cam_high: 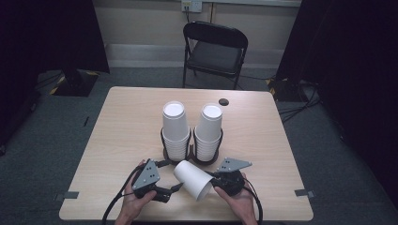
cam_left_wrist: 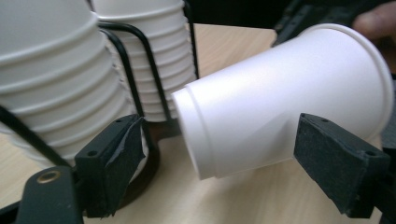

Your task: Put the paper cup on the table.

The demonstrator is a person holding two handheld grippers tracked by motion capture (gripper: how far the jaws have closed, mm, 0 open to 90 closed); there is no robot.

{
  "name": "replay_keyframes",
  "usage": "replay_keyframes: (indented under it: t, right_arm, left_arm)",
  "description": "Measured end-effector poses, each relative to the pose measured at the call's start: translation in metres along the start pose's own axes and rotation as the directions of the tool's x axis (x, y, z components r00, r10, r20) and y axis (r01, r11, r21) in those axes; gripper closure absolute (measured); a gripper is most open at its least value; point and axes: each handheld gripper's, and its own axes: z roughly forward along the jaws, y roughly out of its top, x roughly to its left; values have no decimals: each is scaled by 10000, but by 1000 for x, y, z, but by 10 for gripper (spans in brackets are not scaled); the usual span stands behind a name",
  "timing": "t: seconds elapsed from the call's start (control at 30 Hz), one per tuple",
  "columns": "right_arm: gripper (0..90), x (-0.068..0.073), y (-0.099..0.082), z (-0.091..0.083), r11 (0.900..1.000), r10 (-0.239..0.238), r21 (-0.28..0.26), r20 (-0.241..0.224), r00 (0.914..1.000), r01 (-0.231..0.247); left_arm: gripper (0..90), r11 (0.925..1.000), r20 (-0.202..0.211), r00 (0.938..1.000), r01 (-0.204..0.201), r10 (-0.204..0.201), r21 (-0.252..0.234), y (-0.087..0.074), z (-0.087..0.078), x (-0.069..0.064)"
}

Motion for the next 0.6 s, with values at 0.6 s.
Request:
replay_keyframes:
  t: [0.6]
  right_arm:
    - [866, -1, 28, 9, 9827, -527, 1734, -757, 9957, 652]
  left_arm:
    - [136, 9667, 241, 9751, -2219, 2206, 1274, 1, 6, -14]
